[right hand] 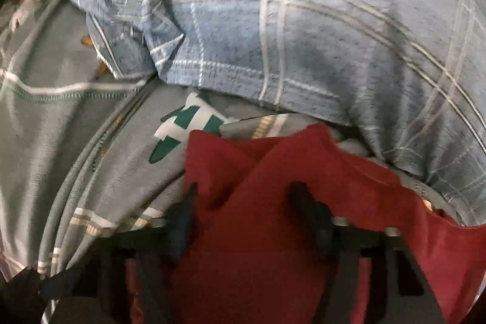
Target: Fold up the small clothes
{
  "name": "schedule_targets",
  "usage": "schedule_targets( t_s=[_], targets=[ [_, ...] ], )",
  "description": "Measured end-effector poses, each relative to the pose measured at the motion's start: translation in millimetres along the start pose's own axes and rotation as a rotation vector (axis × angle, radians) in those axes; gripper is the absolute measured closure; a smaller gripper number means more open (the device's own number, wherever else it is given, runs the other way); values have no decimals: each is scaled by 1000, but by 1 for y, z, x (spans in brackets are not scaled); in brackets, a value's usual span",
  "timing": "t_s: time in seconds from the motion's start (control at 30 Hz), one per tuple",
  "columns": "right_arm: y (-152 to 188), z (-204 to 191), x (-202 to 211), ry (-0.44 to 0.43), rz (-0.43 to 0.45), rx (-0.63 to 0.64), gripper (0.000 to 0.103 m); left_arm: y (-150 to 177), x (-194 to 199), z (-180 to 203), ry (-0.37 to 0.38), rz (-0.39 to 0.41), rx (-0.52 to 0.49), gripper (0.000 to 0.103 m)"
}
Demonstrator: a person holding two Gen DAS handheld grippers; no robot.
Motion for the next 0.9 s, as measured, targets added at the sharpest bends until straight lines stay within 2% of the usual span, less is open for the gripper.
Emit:
schedule_targets(
  t_s=[0.03, 0.07, 0.2, 0.37, 0.43, 0.47, 0.5, 0.6, 0.63, 0.7, 0.77, 0.83, 0.9],
  targets=[
    [0, 3, 5, -40, 4, -23, 74, 0, 1, 3, 14, 4, -5, 27],
    [1, 7, 12, -84, 15, -46, 80, 0, 1, 6, 28, 10, -13, 27],
    [2, 21, 36, -154, 73, -96, 84, 4, 0, 14, 43, 13, -61, 27],
    [7, 40, 53, -205, 81, -143, 85, 7, -6, 28, 127, -6, -79, 29],
    [9, 41, 57, -212, 78, -147, 85, 7, -14, 33, 129, -17, -105, 42],
    [10, 41, 58, -214, 76, -147, 85, 9, -17, 35, 121, -32, -126, 63],
    [12, 40, 57, -216, 73, -145, 85, 9, -21, 36, 109, -44, -145, 73],
    [9, 32, 51, -220, 61, -141, 85, 10, -21, 40, 92, -30, -175, 81],
    [10, 32, 52, -224, 56, -145, 83, 8, -20, 44, 97, -22, -178, 83],
    [10, 33, 53, -243, 47, -178, 68, 6, -15, 46, 110, -4, -178, 87],
    [8, 31, 56, -279, 36, -208, 35, 6, -8, 45, 121, 10, -173, 88],
    [6, 28, 57, -271, 31, -203, 21, 7, -4, 43, 142, 9, -164, 89],
    [5, 21, 52, -242, 9, -167, 21, 7, -2, 42, 146, 12, -161, 89]
  ],
)
Point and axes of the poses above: each gripper's, at about its wrist camera, not at the fingertips, and x roughly against the way its jaws point, z to its right, y to its underside, the point moved 9 cm from there along -x, roughly the way its jaws point, and after that the axes turned 3 degrees about -z, right-handed, at the moved point
